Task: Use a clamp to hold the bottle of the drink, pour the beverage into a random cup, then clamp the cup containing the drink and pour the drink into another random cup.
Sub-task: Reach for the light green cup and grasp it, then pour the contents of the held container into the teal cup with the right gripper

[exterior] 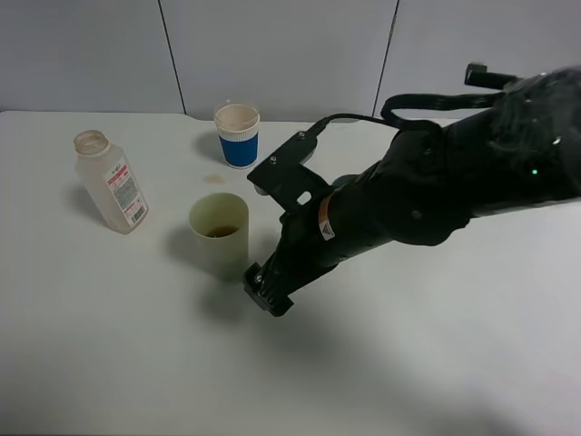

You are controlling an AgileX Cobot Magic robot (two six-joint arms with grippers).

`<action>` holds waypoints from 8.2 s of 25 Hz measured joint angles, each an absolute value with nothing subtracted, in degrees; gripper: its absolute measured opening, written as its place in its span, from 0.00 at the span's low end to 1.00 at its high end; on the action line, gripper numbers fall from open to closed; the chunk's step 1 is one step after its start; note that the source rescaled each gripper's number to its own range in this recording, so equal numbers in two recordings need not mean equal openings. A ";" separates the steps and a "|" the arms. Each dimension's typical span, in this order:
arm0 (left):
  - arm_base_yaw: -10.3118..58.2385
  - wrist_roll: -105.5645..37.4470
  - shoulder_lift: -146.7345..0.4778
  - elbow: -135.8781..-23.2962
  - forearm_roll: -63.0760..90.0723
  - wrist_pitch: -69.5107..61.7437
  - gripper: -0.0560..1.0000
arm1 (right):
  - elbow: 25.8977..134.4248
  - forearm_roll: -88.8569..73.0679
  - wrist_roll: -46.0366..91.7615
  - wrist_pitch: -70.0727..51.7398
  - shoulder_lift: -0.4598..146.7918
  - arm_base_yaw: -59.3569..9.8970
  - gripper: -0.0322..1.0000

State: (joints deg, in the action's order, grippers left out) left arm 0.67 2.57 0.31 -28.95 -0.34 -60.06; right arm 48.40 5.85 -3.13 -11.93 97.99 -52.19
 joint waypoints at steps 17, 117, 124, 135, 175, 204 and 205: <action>0.67 2.57 0.31 -28.95 -0.34 -60.06 1.00 | 38.16 7.08 1.95 23.89 106.62 -52.19 1.00; 0.67 2.57 0.31 -28.95 -0.40 -60.06 1.00 | 44.79 9.97 -1.67 32.33 104.88 -43.96 0.07; 0.67 2.57 0.31 -28.95 -0.40 -60.12 1.00 | 44.79 13.26 -9.12 29.49 99.38 -38.28 0.07; 0.67 2.57 0.31 -28.95 -0.40 -60.12 1.00 | 44.79 30.79 -27.81 20.22 90.68 -24.79 0.07; 0.67 2.57 0.31 -28.95 -0.40 -60.12 1.00 | 45.94 98.89 -58.36 -0.79 83.81 -20.67 0.07; 0.67 2.57 0.31 -28.95 -0.40 -60.12 1.00 | 45.94 99.88 -33.05 -3.16 84.08 -24.17 0.07; 0.67 2.57 0.31 -28.95 -0.40 -60.12 1.00 | 45.94 99.88 -32.77 -4.33 84.31 -24.74 0.07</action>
